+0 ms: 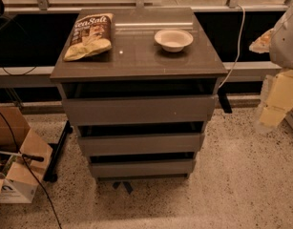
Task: Open bottom drawer
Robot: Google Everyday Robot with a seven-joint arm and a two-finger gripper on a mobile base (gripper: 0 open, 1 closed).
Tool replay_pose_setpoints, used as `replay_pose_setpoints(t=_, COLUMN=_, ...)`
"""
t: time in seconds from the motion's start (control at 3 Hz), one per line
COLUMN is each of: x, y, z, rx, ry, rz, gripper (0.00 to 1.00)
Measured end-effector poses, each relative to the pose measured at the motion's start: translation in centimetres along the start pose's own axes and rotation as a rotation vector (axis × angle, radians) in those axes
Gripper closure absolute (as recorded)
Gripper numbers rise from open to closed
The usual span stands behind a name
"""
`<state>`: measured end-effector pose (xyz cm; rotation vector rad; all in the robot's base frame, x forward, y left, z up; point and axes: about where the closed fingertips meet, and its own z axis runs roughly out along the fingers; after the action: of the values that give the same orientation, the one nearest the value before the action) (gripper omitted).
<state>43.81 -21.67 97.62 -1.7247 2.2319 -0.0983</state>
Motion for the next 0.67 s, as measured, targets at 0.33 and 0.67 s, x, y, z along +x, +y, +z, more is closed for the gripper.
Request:
replay_pose_setpoints(t=0.33, x=0.0, y=0.0, z=0.0, rx=0.000, ry=0.000, rz=0.000, gripper=0.00)
replay_pose_setpoints(t=0.67, x=-0.5, y=0.4, z=2.1, rx=-0.003, ry=-0.009, rz=-0.020, gripper=0.00)
